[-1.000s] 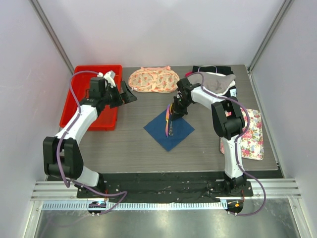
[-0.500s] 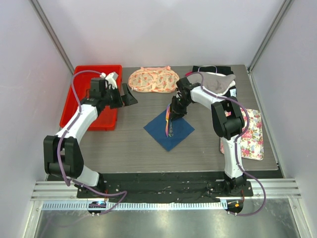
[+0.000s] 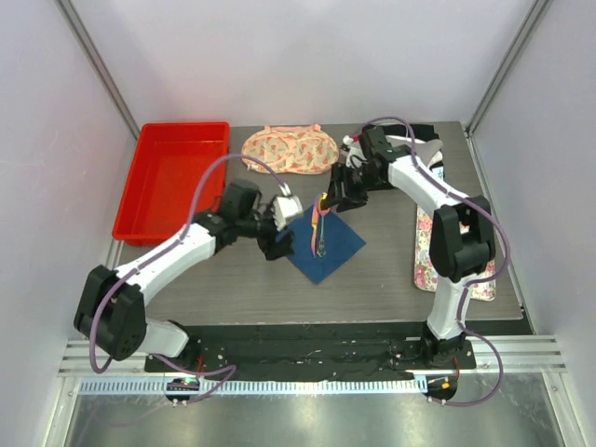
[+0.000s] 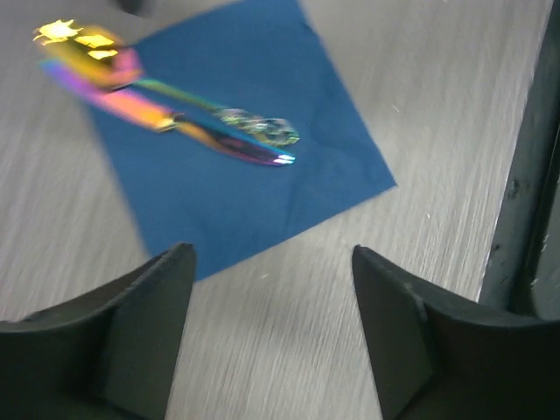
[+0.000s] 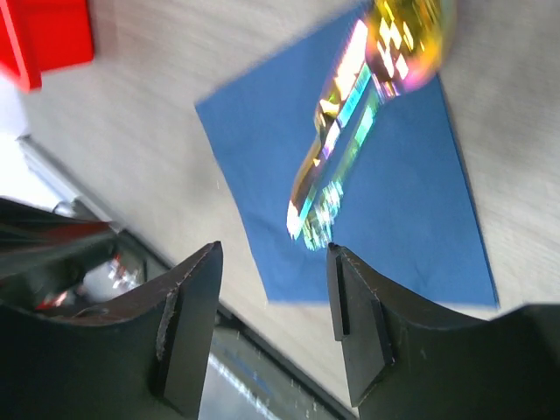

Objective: Place the utensils on the paper napkin and roll it up

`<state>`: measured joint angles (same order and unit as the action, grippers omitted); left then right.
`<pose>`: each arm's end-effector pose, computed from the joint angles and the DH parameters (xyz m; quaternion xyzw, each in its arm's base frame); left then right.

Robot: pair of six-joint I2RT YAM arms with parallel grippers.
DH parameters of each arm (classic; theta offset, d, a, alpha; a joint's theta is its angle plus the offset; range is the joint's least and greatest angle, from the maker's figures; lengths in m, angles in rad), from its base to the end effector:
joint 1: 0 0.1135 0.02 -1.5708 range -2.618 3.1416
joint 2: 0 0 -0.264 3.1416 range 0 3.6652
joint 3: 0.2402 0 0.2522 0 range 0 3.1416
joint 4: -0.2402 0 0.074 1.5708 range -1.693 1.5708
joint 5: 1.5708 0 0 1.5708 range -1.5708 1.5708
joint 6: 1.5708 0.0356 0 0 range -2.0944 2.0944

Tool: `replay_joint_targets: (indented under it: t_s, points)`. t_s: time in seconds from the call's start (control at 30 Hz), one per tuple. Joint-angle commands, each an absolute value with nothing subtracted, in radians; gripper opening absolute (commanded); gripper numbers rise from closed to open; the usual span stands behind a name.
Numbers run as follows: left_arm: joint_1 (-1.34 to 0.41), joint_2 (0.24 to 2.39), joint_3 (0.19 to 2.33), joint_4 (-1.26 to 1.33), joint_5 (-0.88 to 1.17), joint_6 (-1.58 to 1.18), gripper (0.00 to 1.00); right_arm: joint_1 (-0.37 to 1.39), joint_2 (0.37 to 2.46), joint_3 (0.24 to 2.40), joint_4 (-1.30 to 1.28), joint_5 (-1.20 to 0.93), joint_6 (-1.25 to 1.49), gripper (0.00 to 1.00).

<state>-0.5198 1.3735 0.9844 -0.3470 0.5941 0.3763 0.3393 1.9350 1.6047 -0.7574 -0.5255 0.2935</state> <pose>0.2456 -0.1635 0.2655 0.4856 0.7364 -0.2947 0.3674 0.3844 0.1546 0.2447 -0.0836 0.9360 0.3115 0.1411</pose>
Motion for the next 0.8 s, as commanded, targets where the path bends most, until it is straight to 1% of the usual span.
replay_joint_targets:
  t_s: [0.0,0.03,0.07,0.17,0.33,0.57,0.77]
  points:
    - [-0.667,1.420,0.879,-0.175,0.529,0.656,0.70,0.220,1.870,1.462,-0.727,-0.724,0.219,0.59]
    - [-0.689,1.436,0.858,-0.102,0.511,0.696,0.68,0.201,1.856,1.441,-0.718,-0.803,0.218,0.59]
    - [-0.707,1.439,0.836,-0.071,0.503,0.719,0.65,0.184,1.853,1.421,-0.709,-0.836,0.213,0.59]
    - [-0.781,1.451,0.749,0.041,0.474,0.810,0.62,0.141,1.844,1.364,-0.693,-0.899,0.198,0.59]
    - [-0.848,1.494,0.652,0.170,0.443,0.888,0.59,0.132,1.850,1.336,-0.695,-0.926,0.183,0.59]
    - [-0.899,1.555,0.604,0.333,0.382,0.940,0.56,0.132,1.873,1.339,-0.699,-0.951,0.184,0.59]
    - [-0.926,1.571,0.568,0.411,0.368,0.960,0.54,0.132,1.876,1.335,-0.701,-0.953,0.183,0.58]
